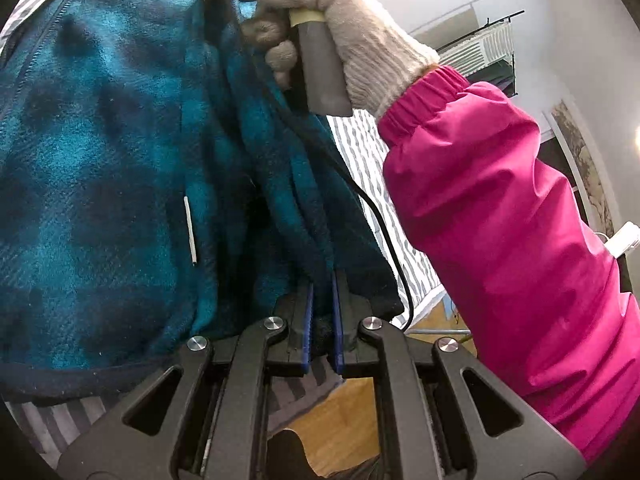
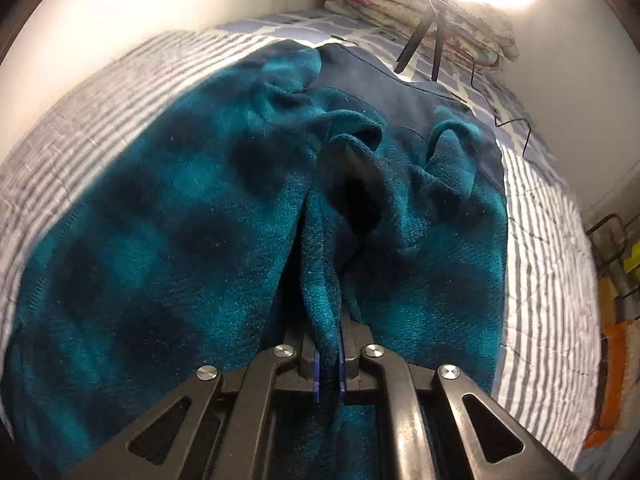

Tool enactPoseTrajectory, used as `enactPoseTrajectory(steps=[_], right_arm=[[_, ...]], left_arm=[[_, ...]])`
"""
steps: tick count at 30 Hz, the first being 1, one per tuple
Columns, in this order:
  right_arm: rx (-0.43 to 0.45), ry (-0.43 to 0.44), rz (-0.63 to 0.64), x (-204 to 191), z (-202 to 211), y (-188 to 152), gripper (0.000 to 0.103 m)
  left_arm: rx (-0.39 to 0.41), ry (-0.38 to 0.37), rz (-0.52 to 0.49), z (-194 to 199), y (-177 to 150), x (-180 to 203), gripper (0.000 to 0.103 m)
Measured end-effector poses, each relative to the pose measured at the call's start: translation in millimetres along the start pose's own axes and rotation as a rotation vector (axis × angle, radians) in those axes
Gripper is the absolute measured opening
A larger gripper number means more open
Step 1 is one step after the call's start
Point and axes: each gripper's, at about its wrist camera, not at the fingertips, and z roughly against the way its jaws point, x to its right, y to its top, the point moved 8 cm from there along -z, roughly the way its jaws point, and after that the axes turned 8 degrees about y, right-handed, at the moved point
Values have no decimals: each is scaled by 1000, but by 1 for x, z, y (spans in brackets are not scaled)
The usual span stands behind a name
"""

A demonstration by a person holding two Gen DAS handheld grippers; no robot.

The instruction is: Fold large clothes

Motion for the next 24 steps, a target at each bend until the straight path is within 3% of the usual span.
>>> enactPoseTrajectory(steps=[1, 6, 10, 14, 19, 24], right_arm=[[13, 33, -20, 2, 7, 2, 23], [169, 221, -174, 21, 86, 2, 29], [226, 245, -242, 37, 143, -22, 29], [231, 252, -262, 32, 184, -79, 29], [187, 308, -286, 3, 184, -148, 29], [128, 385, -279, -42, 144, -183, 29]], left_arm=[[2, 3, -6, 0, 0, 1, 6], [17, 14, -14, 3, -4, 10, 6], [31, 31, -10, 6, -12, 8, 6], [59, 53, -26, 16, -19, 8, 6], [88, 112, -55, 30, -18, 4, 6], [83, 196, -79, 34, -22, -16, 6]])
